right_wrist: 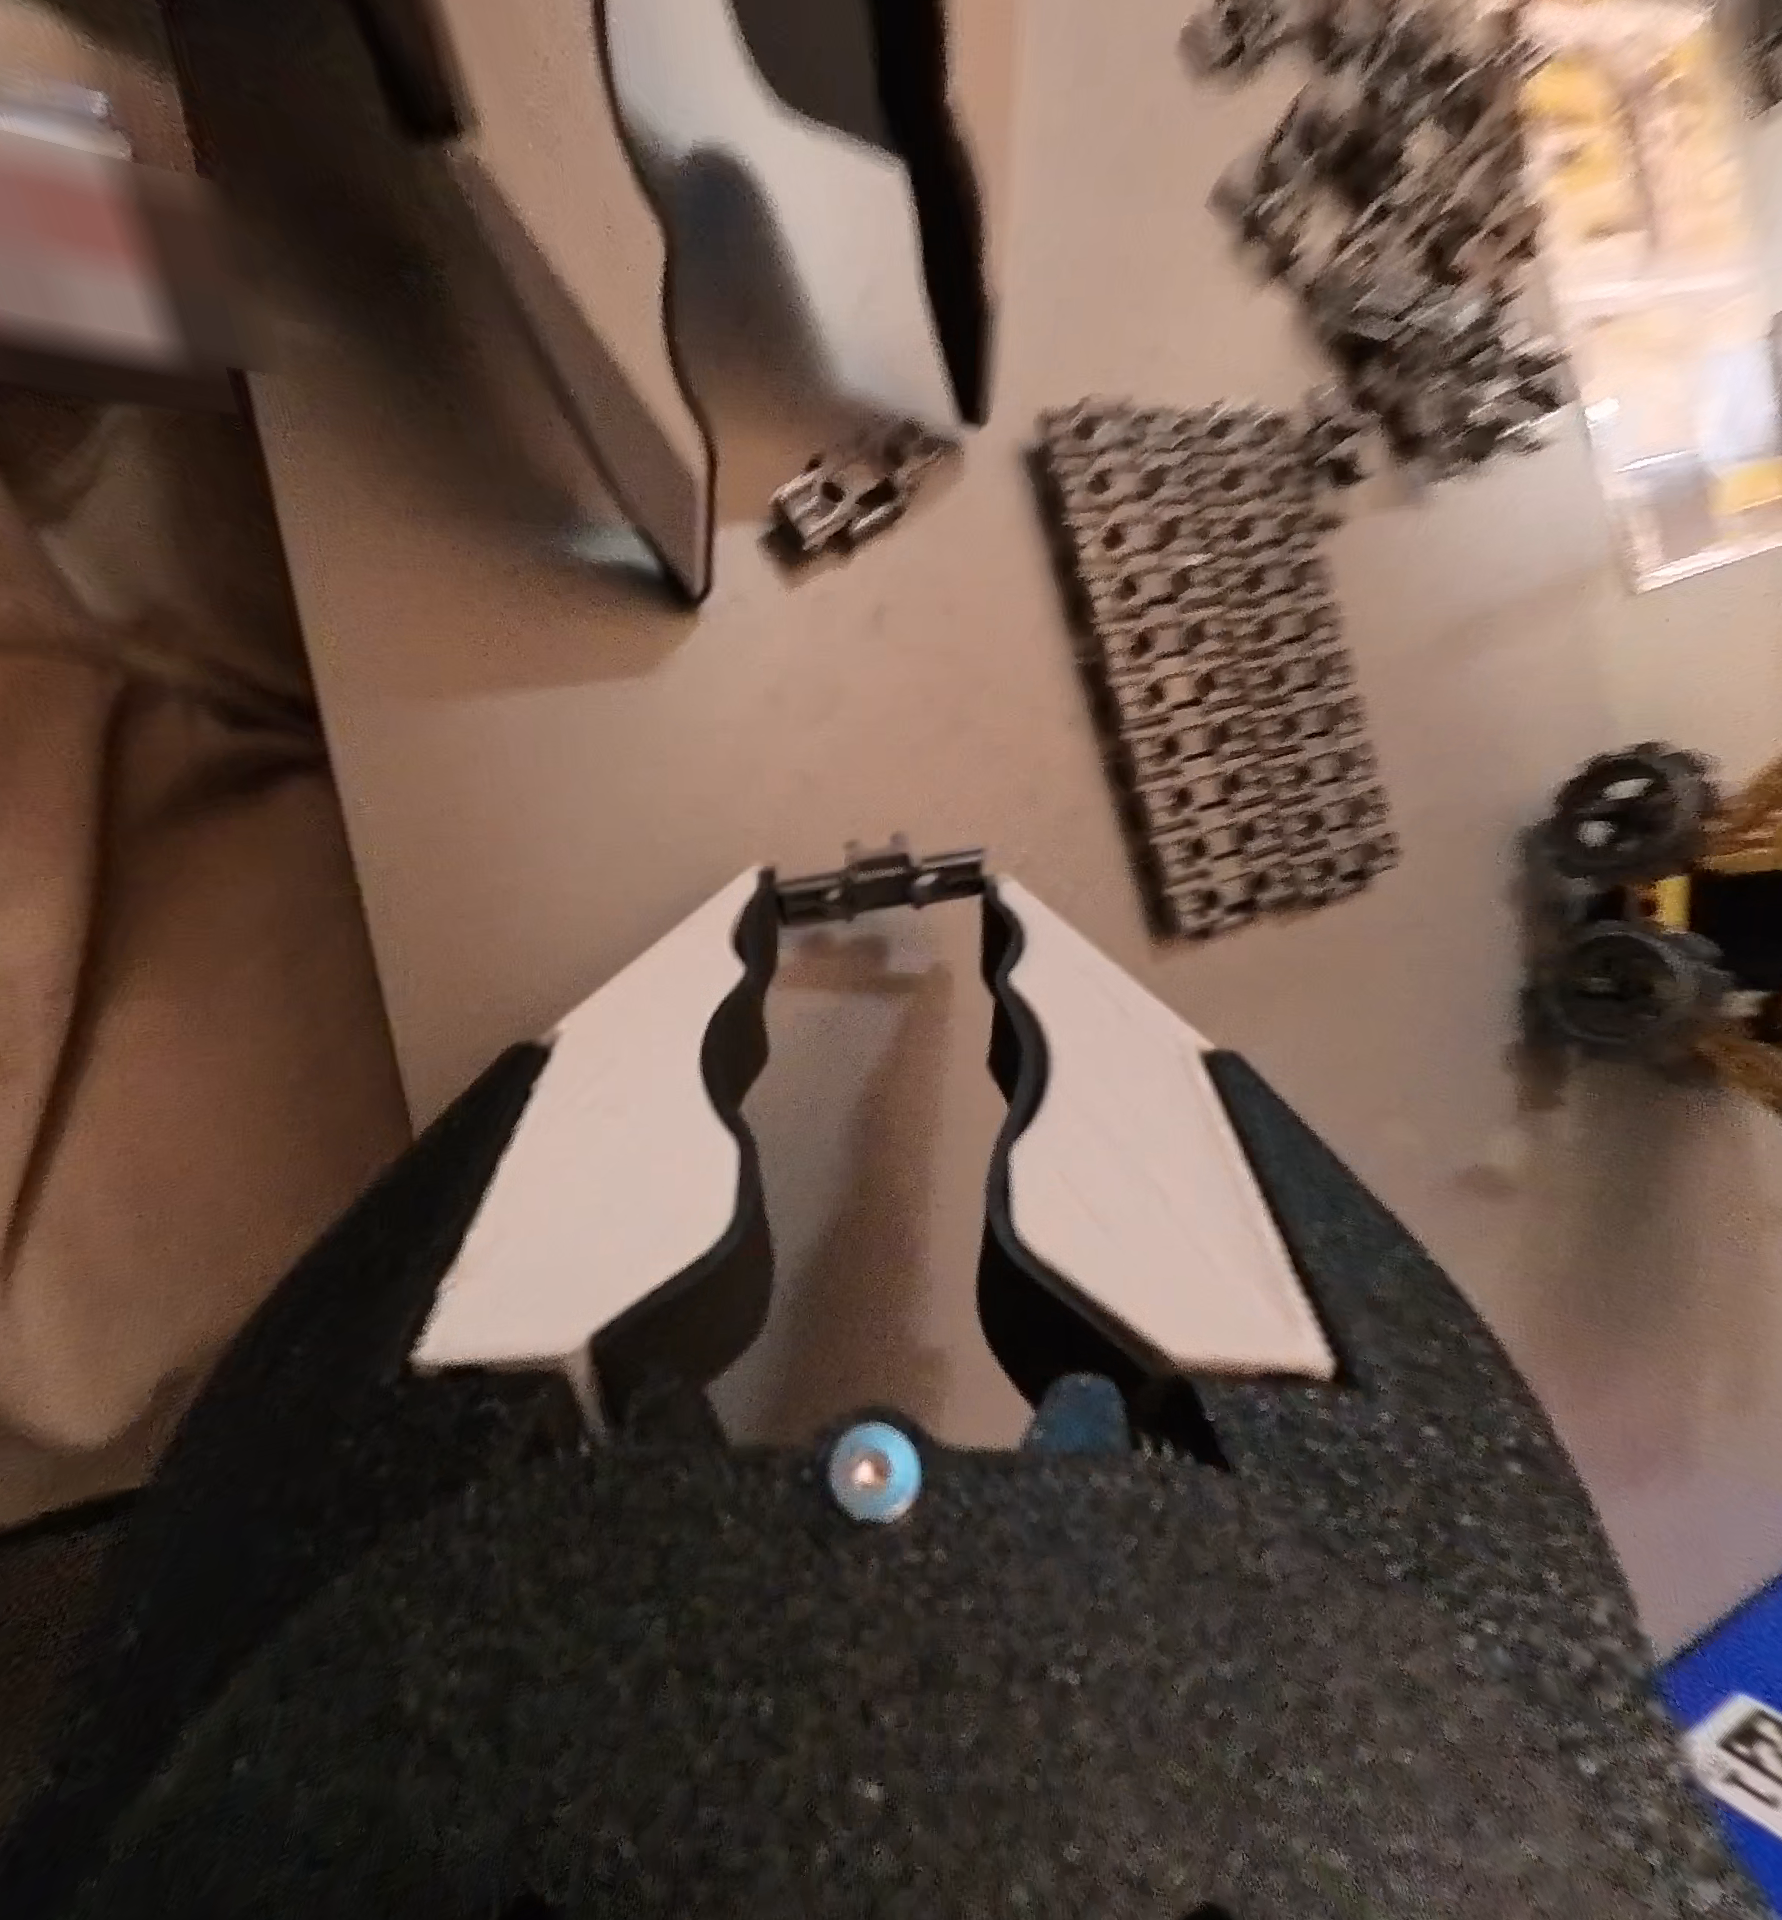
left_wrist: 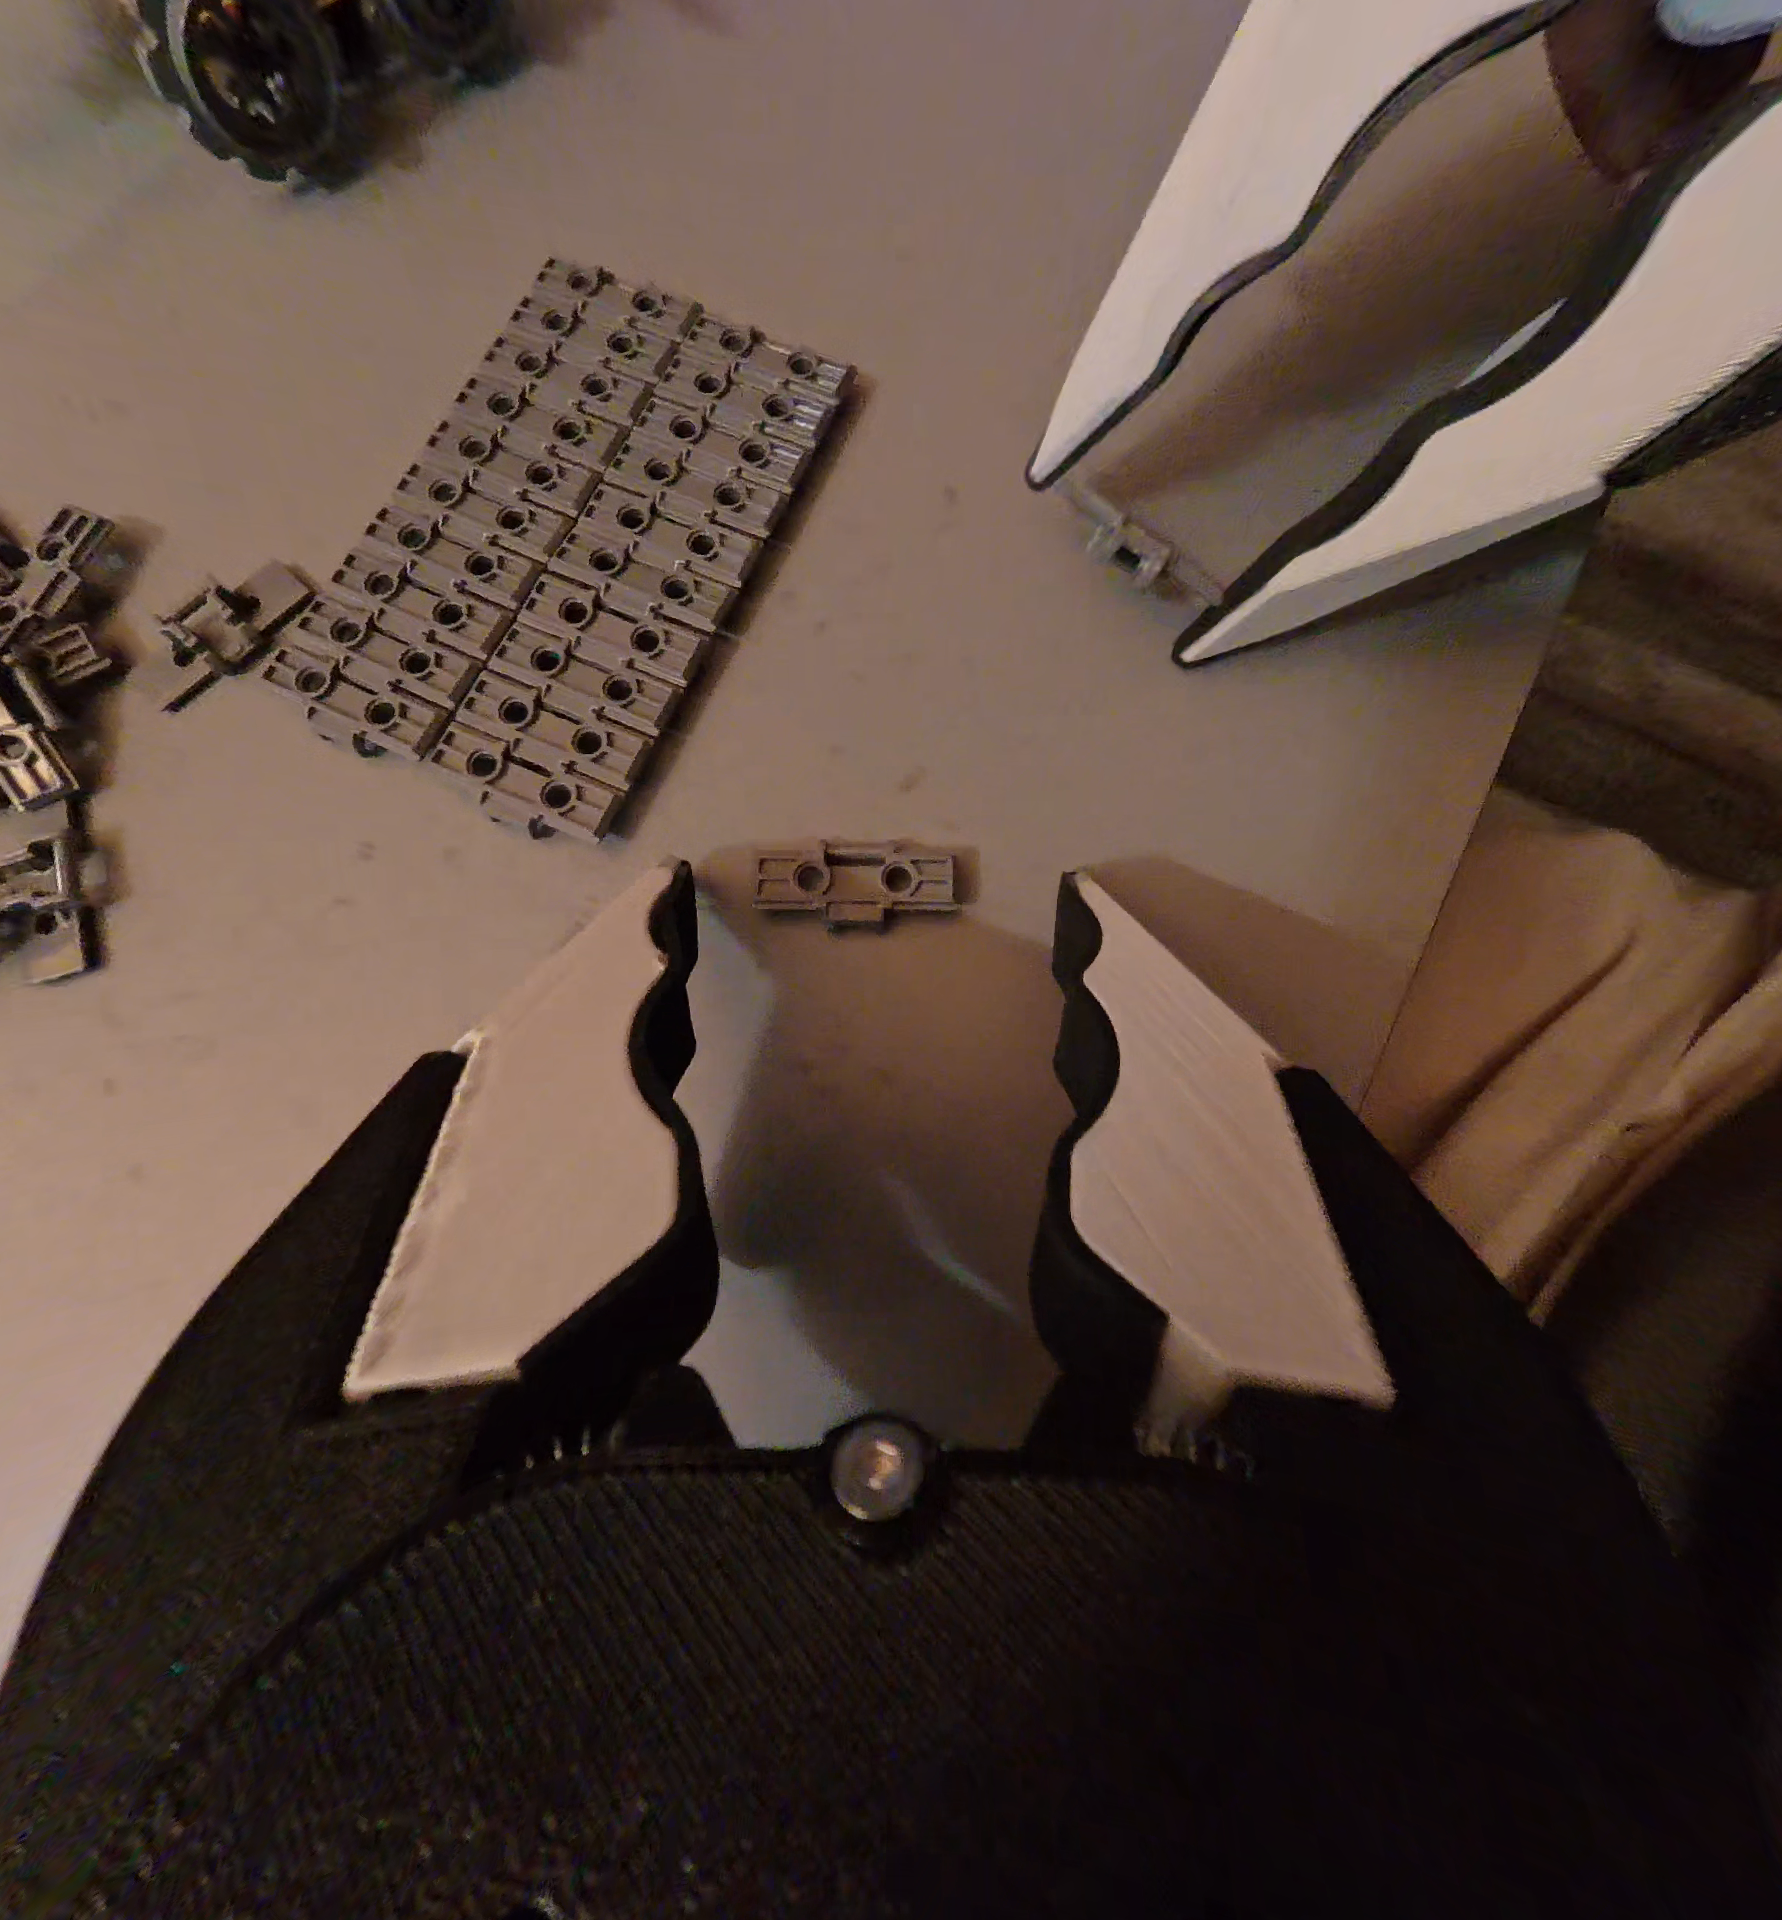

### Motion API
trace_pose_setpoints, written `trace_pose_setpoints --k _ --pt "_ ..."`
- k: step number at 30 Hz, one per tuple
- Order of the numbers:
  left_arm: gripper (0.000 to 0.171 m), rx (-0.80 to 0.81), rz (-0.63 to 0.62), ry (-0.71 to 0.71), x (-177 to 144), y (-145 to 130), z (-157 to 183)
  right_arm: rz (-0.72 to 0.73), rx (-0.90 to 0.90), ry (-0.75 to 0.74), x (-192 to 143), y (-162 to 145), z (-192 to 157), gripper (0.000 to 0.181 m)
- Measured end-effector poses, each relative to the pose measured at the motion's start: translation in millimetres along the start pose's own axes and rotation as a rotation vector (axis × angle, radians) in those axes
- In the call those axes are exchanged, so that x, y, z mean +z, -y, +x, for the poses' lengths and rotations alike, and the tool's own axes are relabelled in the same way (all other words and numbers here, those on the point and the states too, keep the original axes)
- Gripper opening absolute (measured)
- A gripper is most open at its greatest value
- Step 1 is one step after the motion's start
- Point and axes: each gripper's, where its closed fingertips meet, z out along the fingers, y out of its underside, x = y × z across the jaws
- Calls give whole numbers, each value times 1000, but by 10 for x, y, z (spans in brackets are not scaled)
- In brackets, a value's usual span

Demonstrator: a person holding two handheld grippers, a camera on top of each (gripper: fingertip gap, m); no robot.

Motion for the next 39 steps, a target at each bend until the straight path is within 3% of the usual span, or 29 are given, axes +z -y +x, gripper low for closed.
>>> trace_pose_setpoints --k 5,23,27,36,39 --pt "48 -5 -2 -79 14 13 90 -11 13 113 43 49 -69 39" --pt "37 26 0 -221 -2 21 278 -8 -42 207 94 203 -170 50" --pt "36 29 0 -213 0 21 272 -25 -14 234 62 171 -169 38" --pt "36 23 1 -220 -2 24 274 4 94 357 -28 216 -471 37" --pt "36 25 1 -221 -2 24 277 27 113 317 -89 240 -394 37"
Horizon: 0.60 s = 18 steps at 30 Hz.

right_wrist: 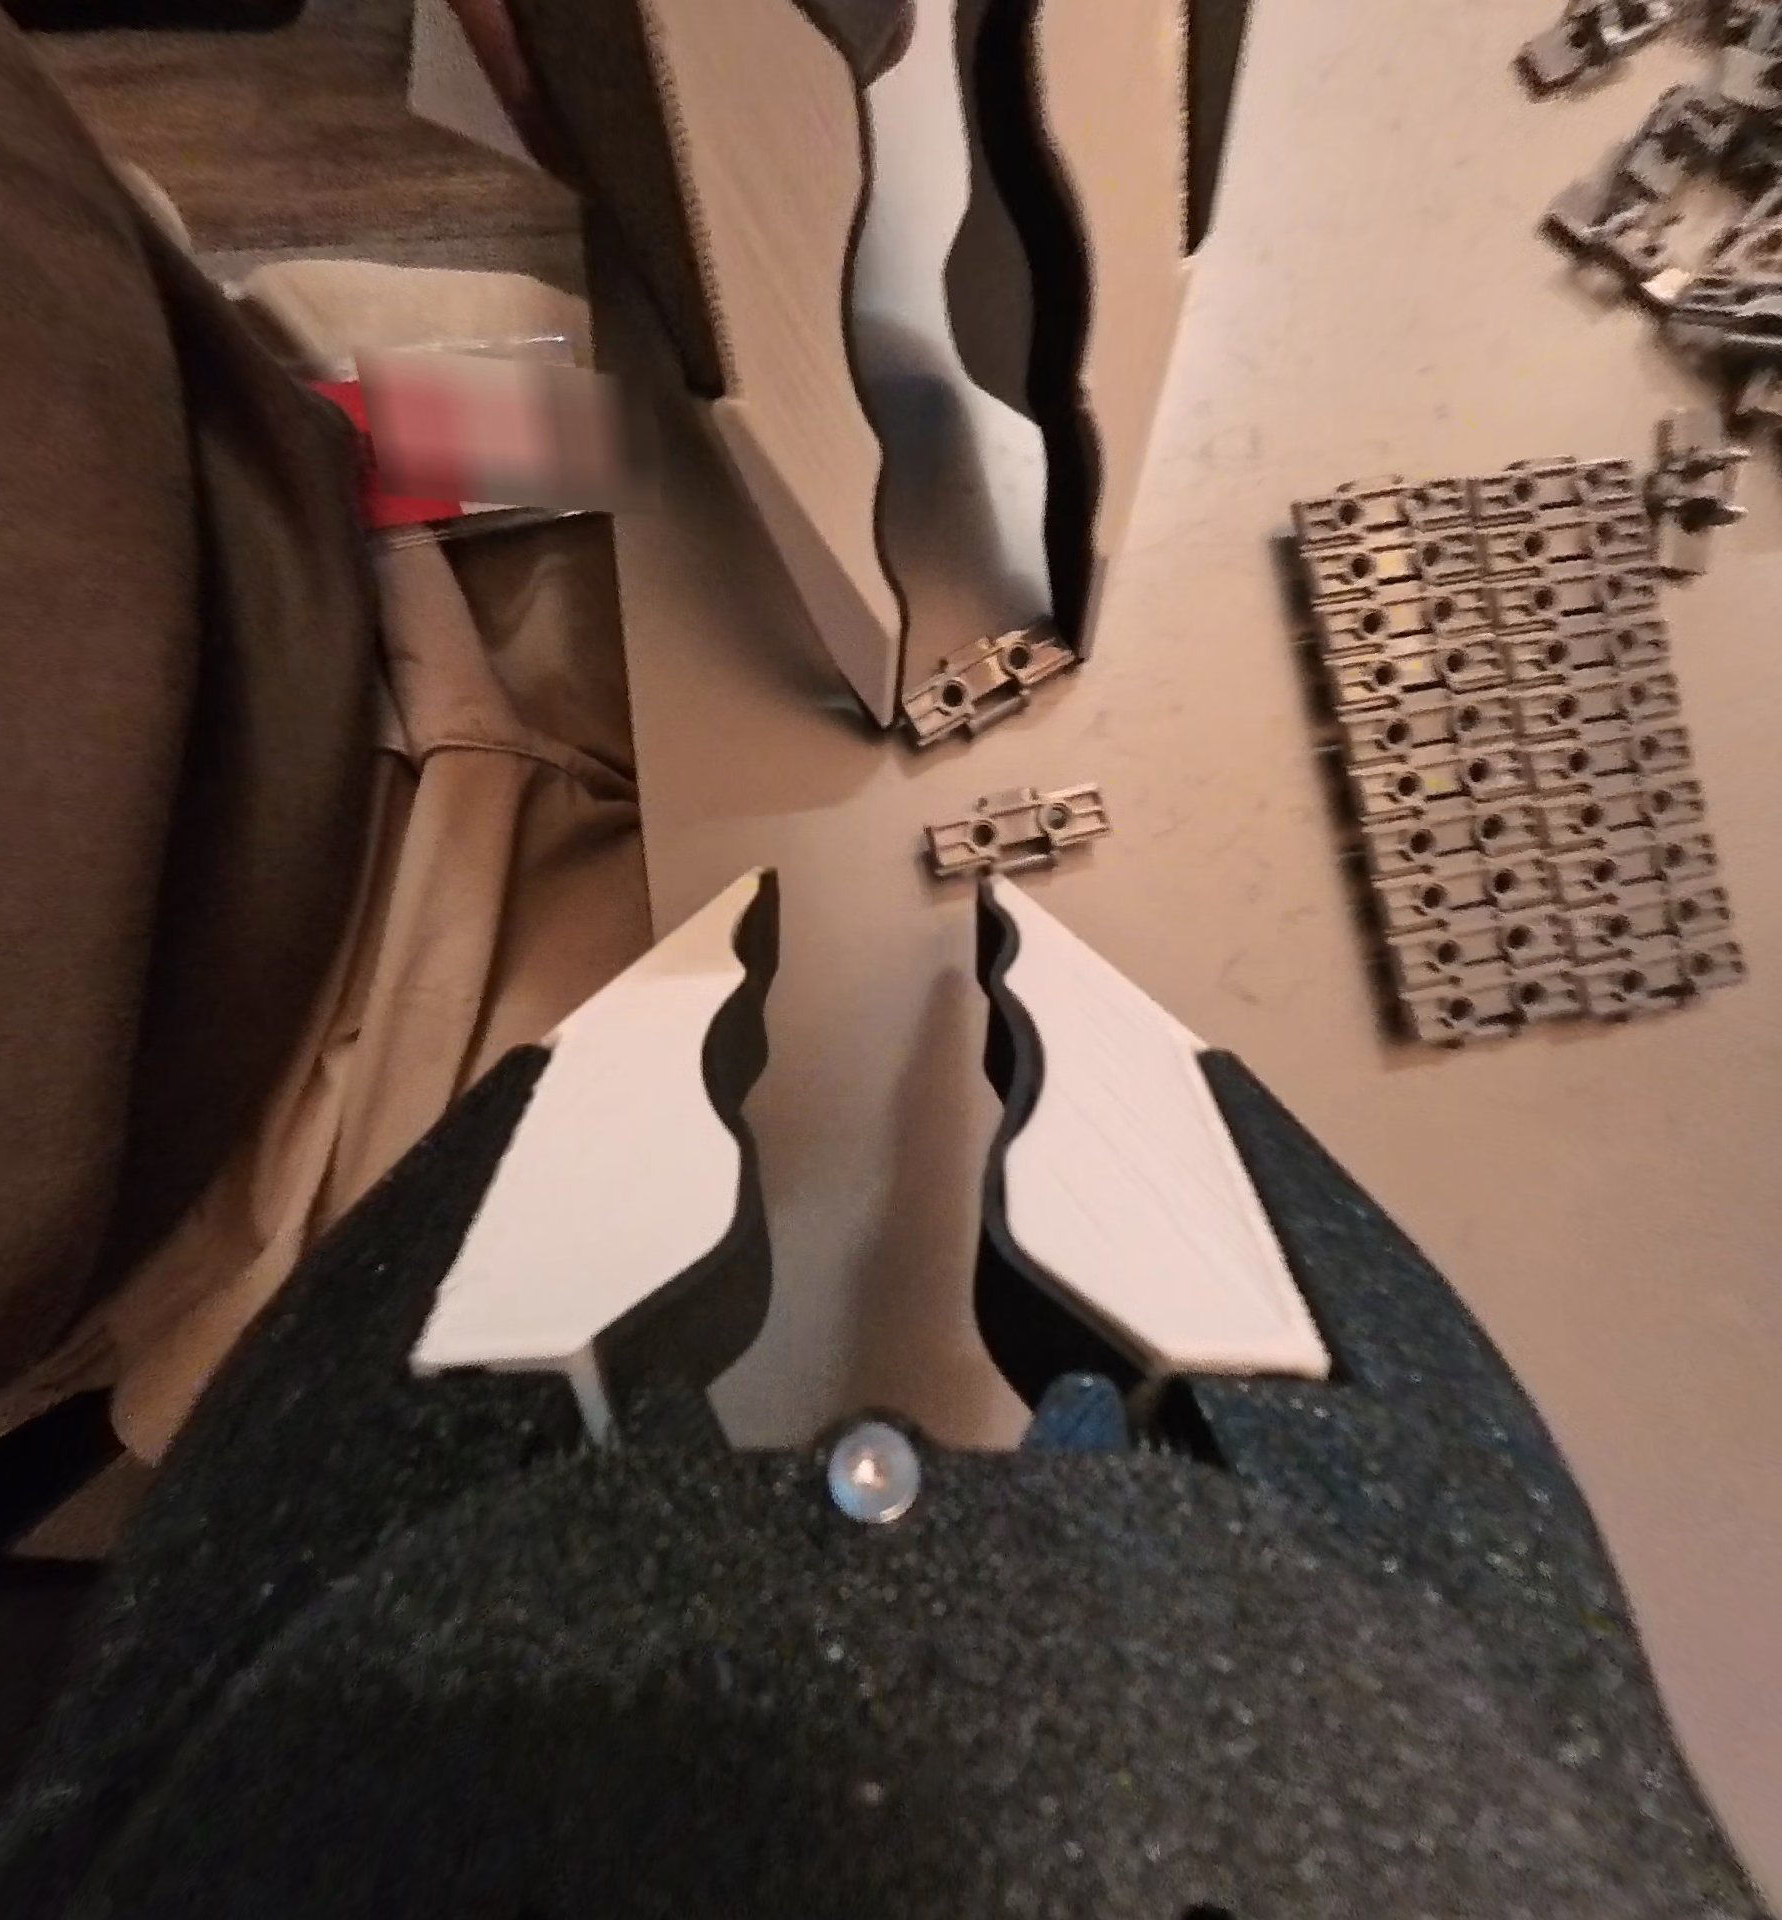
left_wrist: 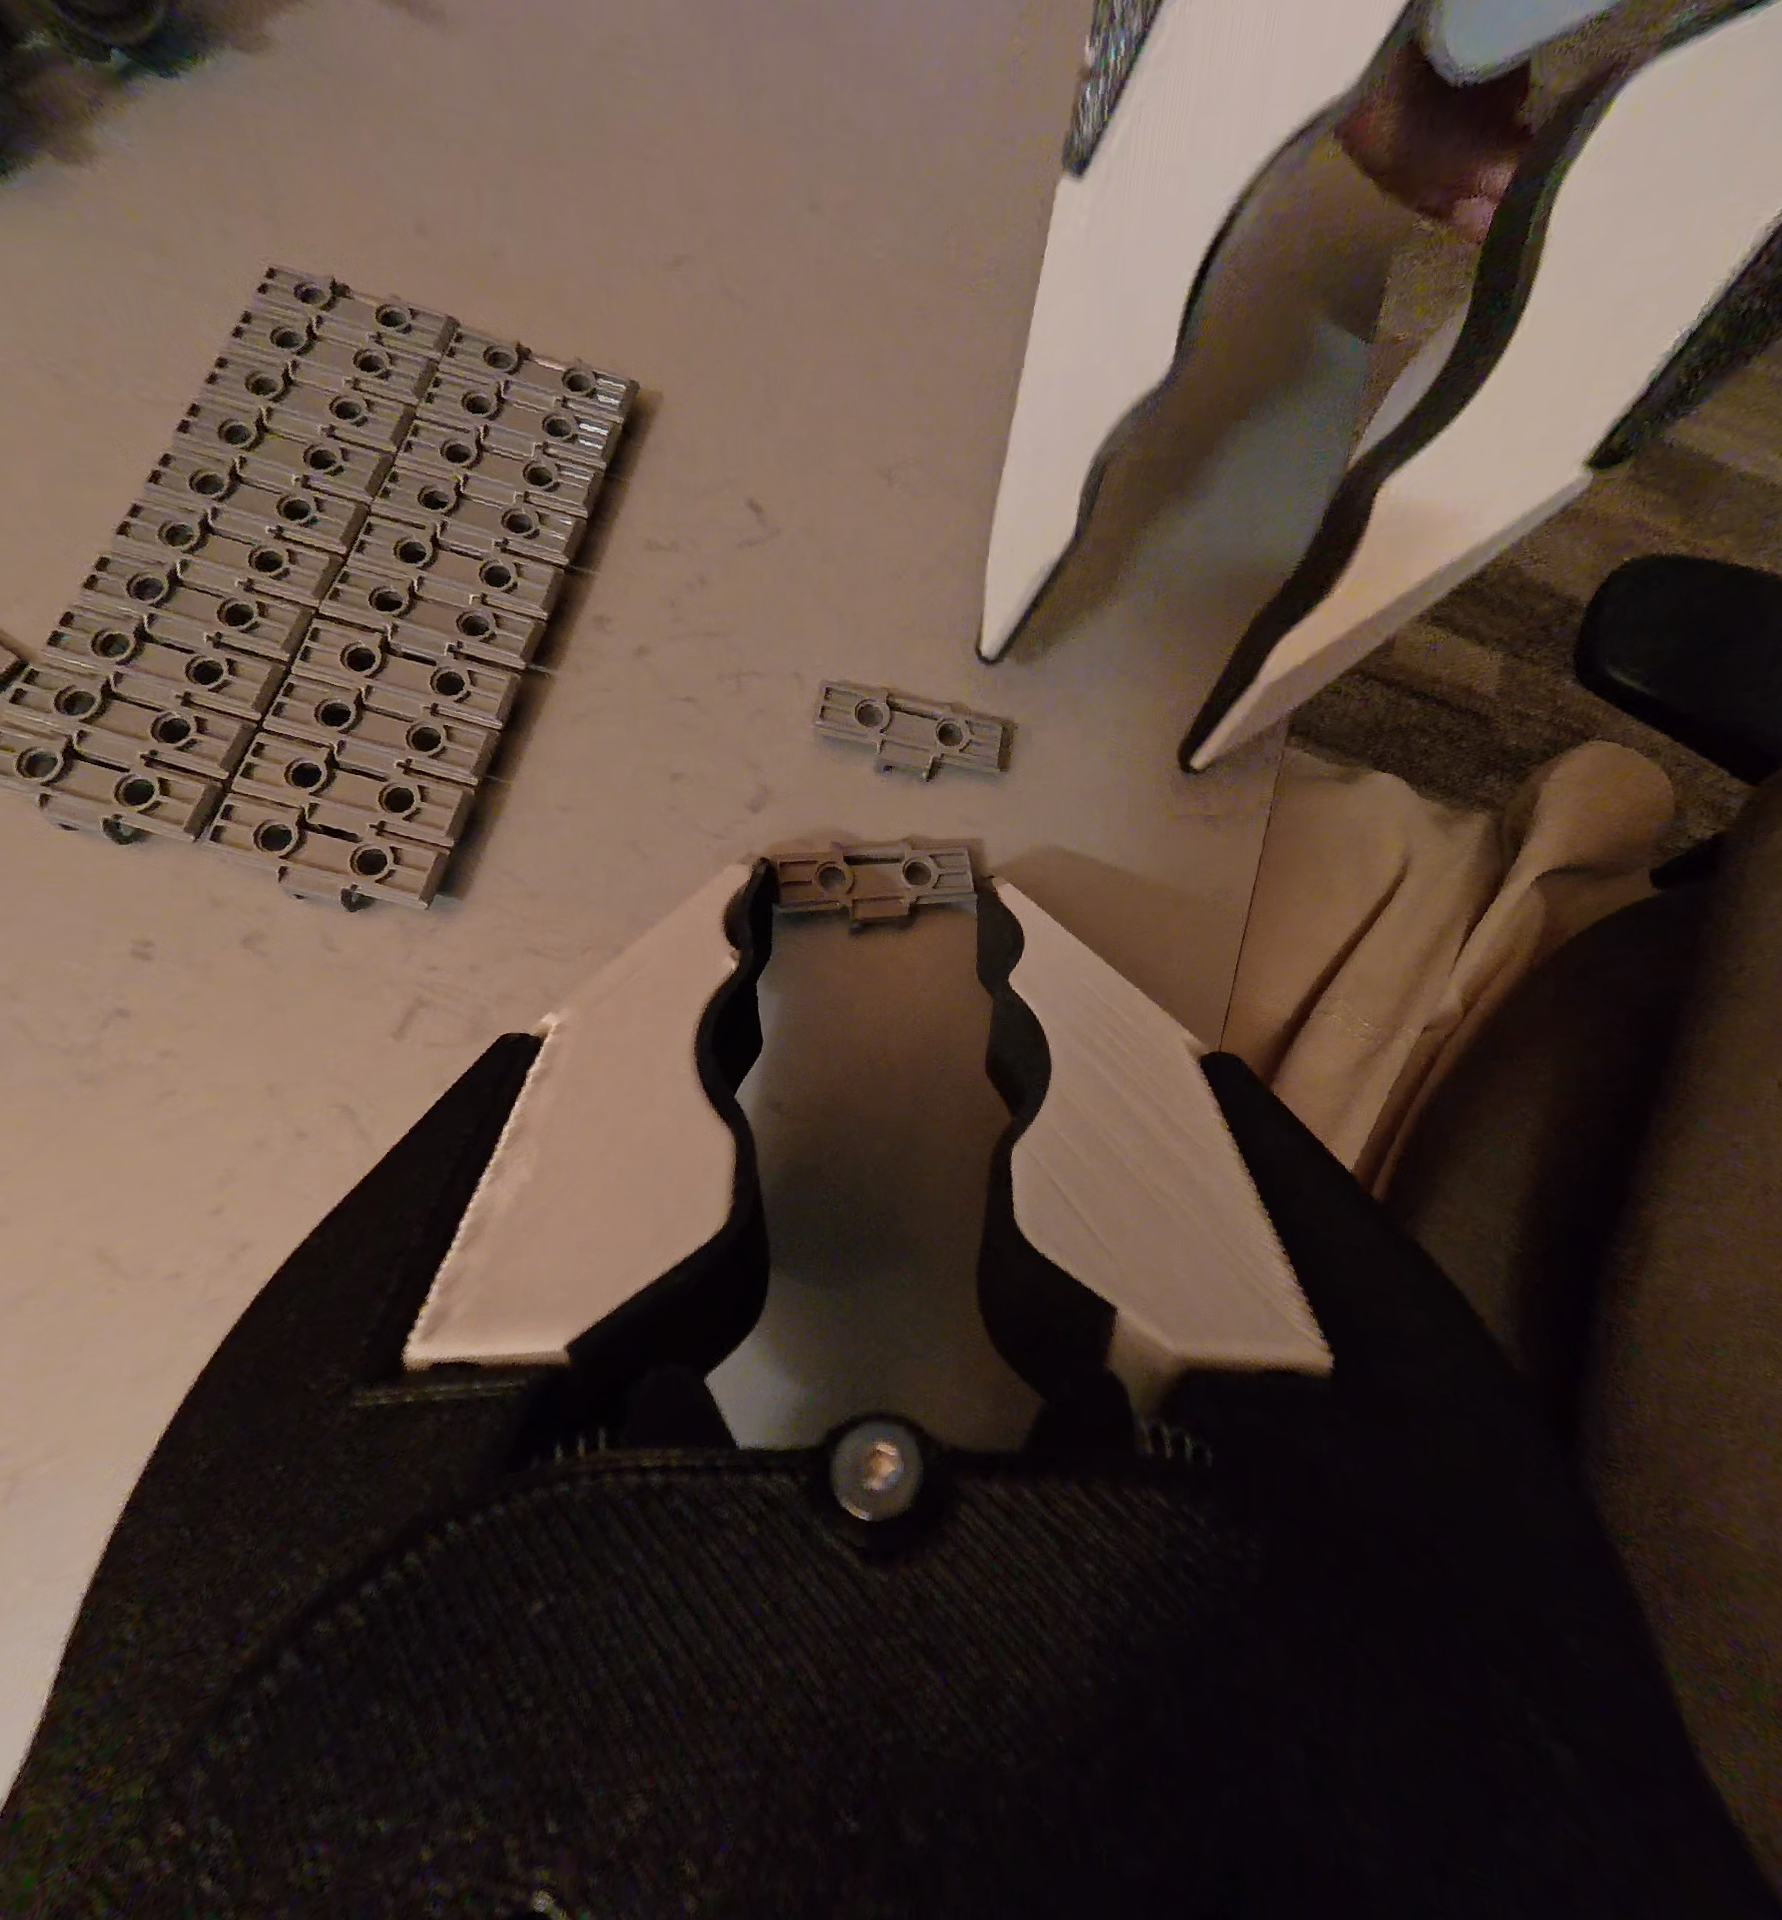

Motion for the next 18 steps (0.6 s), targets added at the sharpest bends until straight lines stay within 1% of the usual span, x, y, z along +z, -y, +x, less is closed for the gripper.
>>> trace_pose_setpoints --k 4,6,12,18 --pt "36 6 1 -7 -1 1 14 24 -16 -98 -61 39 193 36" --pt "36 15 -1 -13 1 -1 32 21 -42 -107 -22 54 238 36" --pt "36 49 -10 -46 7 -15 103 -5 -90 -17 127 87 277 40" --pt "37 37 -9 -86 2 -15 138 -77 -114 48 204 42 288 40"
